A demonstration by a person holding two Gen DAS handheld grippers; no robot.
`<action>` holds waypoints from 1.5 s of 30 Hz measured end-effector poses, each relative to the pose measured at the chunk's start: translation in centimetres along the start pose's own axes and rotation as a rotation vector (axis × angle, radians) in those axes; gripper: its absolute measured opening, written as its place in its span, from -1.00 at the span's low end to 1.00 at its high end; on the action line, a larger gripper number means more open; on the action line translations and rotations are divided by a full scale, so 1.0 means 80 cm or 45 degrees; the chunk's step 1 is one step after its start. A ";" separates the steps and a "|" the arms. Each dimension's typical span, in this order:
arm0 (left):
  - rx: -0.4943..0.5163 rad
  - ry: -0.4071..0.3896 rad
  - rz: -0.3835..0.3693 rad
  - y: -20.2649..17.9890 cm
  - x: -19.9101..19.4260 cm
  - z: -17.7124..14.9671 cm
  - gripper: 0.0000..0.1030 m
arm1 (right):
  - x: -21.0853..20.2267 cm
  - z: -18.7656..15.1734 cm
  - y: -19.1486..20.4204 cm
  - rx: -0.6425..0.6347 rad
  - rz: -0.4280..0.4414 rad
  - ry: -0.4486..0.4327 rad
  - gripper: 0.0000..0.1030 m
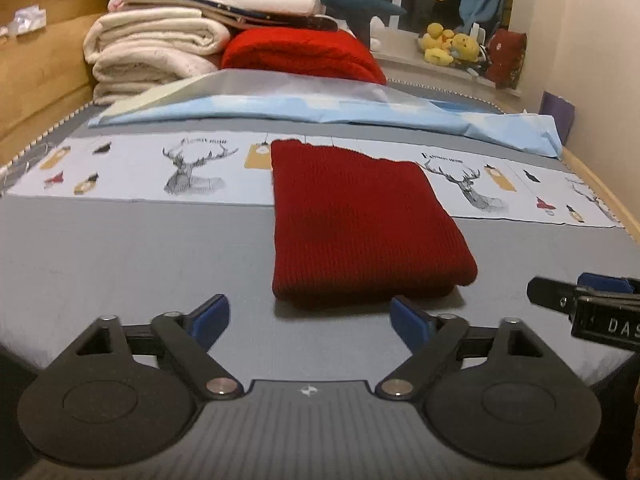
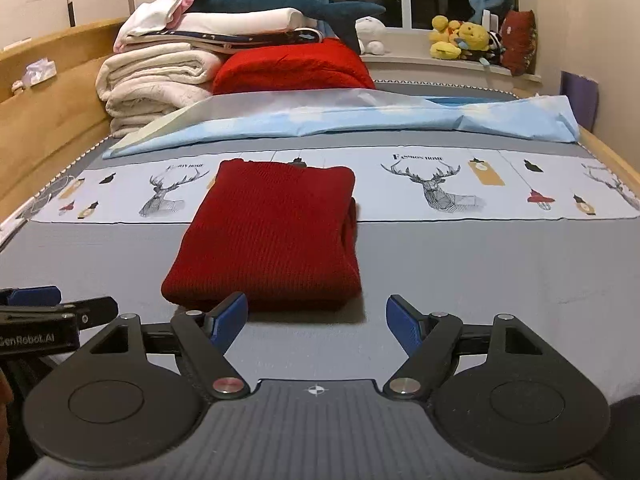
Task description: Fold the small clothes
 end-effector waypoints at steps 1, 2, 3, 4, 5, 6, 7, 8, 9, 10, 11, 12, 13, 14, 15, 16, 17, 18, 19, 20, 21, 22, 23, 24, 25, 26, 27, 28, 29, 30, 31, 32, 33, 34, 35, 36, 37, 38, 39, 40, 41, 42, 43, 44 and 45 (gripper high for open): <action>0.005 -0.005 0.002 0.000 0.002 0.001 0.83 | 0.002 0.000 0.001 0.002 0.000 0.006 0.51; 0.004 0.003 -0.001 -0.002 0.005 0.000 0.83 | 0.004 -0.002 0.003 0.008 0.004 0.016 0.51; -0.006 0.020 -0.010 -0.002 0.008 -0.002 0.83 | 0.008 -0.002 0.004 0.014 0.010 0.029 0.51; -0.023 0.032 -0.016 -0.002 0.010 -0.003 0.83 | 0.011 -0.004 0.008 0.016 0.011 0.038 0.51; -0.036 0.037 -0.017 -0.001 0.012 -0.003 0.83 | 0.014 -0.004 0.011 0.013 0.009 0.042 0.51; -0.038 0.038 -0.018 -0.002 0.013 -0.003 0.83 | 0.016 -0.003 0.014 0.008 0.007 0.042 0.51; -0.028 0.034 -0.019 -0.005 0.013 -0.003 0.83 | 0.018 -0.004 0.018 0.006 0.009 0.042 0.51; -0.016 0.030 -0.018 -0.006 0.014 -0.001 0.83 | 0.020 -0.004 0.022 0.004 0.016 0.044 0.51; -0.005 0.027 -0.017 -0.008 0.015 -0.001 0.83 | 0.022 -0.004 0.025 0.003 0.019 0.046 0.51; 0.000 0.025 -0.017 -0.008 0.015 -0.001 0.83 | 0.024 -0.004 0.029 -0.001 0.020 0.049 0.51; 0.001 0.023 -0.018 -0.009 0.015 -0.001 0.83 | 0.026 -0.004 0.032 -0.005 0.023 0.051 0.51; -0.001 0.024 -0.023 -0.009 0.016 -0.001 0.83 | 0.027 -0.004 0.035 -0.009 0.028 0.052 0.51; -0.003 0.022 -0.021 -0.008 0.016 -0.001 0.83 | 0.028 -0.003 0.039 -0.013 0.033 0.051 0.51; -0.003 0.018 -0.017 -0.007 0.016 0.000 0.83 | 0.028 -0.002 0.042 -0.017 0.035 0.047 0.51; -0.002 0.014 -0.016 -0.006 0.016 0.001 0.83 | 0.028 -0.001 0.044 -0.022 0.027 0.042 0.51; -0.003 0.012 -0.018 -0.006 0.015 0.001 0.83 | 0.029 -0.001 0.045 -0.025 0.027 0.038 0.51; -0.003 0.010 -0.020 -0.005 0.016 0.002 0.83 | 0.029 0.000 0.047 -0.021 0.029 0.038 0.51; -0.003 0.010 -0.020 -0.005 0.016 0.002 0.83 | 0.030 0.000 0.048 -0.017 0.032 0.037 0.51; -0.005 0.011 -0.020 -0.005 0.016 0.002 0.83 | 0.030 0.001 0.049 -0.019 0.032 0.035 0.51; -0.008 0.012 -0.021 -0.004 0.016 0.002 0.83 | 0.030 0.001 0.050 -0.023 0.030 0.032 0.51; -0.008 0.011 -0.021 -0.004 0.016 0.002 0.83 | 0.030 0.002 0.050 -0.030 0.028 0.027 0.51; -0.006 0.010 -0.021 -0.004 0.016 0.002 0.83 | 0.030 0.002 0.051 -0.037 0.023 0.022 0.51; -0.003 0.009 -0.021 -0.004 0.016 0.002 0.83 | 0.030 0.003 0.052 -0.042 0.021 0.019 0.51; -0.001 0.008 -0.020 -0.004 0.016 0.002 0.83 | 0.030 0.003 0.052 -0.046 0.021 0.017 0.51; 0.000 0.008 -0.020 -0.005 0.017 0.002 0.83 | 0.030 0.003 0.052 -0.043 0.022 0.019 0.51; 0.001 0.007 -0.020 -0.005 0.017 0.002 0.83 | 0.030 0.003 0.051 -0.040 0.022 0.021 0.51; 0.000 0.006 -0.020 -0.006 0.017 0.003 0.83 | 0.030 0.002 0.052 -0.039 0.021 0.022 0.51; -0.001 0.006 -0.021 -0.006 0.017 0.003 0.83 | 0.030 0.002 0.051 -0.038 0.019 0.023 0.51; -0.002 0.005 -0.022 -0.006 0.017 0.003 0.83 | 0.030 0.002 0.051 -0.037 0.017 0.023 0.51; -0.001 0.005 -0.022 -0.006 0.017 0.003 0.83 | 0.030 0.002 0.051 -0.036 0.017 0.022 0.51; 0.000 0.005 -0.021 -0.007 0.017 0.002 0.83 | 0.029 0.002 0.051 -0.034 0.017 0.022 0.51; 0.002 0.007 -0.020 -0.007 0.018 0.002 0.83 | 0.029 0.002 0.051 -0.033 0.017 0.023 0.51; 0.001 0.008 -0.020 -0.006 0.018 0.002 0.83 | 0.029 0.002 0.051 -0.033 0.017 0.024 0.51; 0.001 0.008 -0.020 -0.007 0.018 0.002 0.83 | 0.029 0.001 0.051 -0.035 0.017 0.026 0.51; 0.001 0.008 -0.020 -0.007 0.018 0.002 0.83 | 0.029 0.001 0.051 -0.037 0.015 0.028 0.51; 0.001 0.008 -0.020 -0.007 0.018 0.002 0.83 | 0.029 0.001 0.052 -0.037 0.014 0.029 0.51; 0.000 0.008 -0.020 -0.007 0.018 0.002 0.83 | 0.029 0.001 0.053 -0.037 0.013 0.030 0.51; 0.000 0.009 -0.020 -0.007 0.018 0.001 0.83 | 0.030 0.002 0.054 -0.036 0.013 0.030 0.51; 0.000 0.010 -0.020 -0.007 0.018 0.002 0.83 | 0.030 0.002 0.054 -0.036 0.013 0.030 0.51; -0.001 0.011 -0.021 -0.007 0.018 0.001 0.83 | 0.030 0.002 0.054 -0.037 0.013 0.030 0.51; -0.001 0.012 -0.022 -0.006 0.019 0.001 0.83 | 0.030 0.002 0.054 -0.037 0.012 0.030 0.51; -0.001 0.013 -0.023 -0.006 0.020 0.000 0.83 | 0.030 0.002 0.055 -0.038 0.011 0.030 0.51; -0.001 0.014 -0.023 -0.006 0.020 0.000 0.83 | 0.030 0.002 0.055 -0.038 0.011 0.031 0.51; -0.001 0.014 -0.023 -0.006 0.020 0.000 0.83 | 0.030 0.002 0.055 -0.037 0.011 0.031 0.51; 0.000 0.014 -0.022 -0.006 0.021 0.000 0.83 | 0.030 0.001 0.055 -0.037 0.011 0.031 0.51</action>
Point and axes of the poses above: each gripper's, at about its wrist camera, not at the fingertips, and x roughly the way its jaws point, y to its left, z to its top, the point moved 10 cm from there along x, roughly the way its jaws point, and after that the axes turned 5 degrees about -z, right-handed, at the moved point
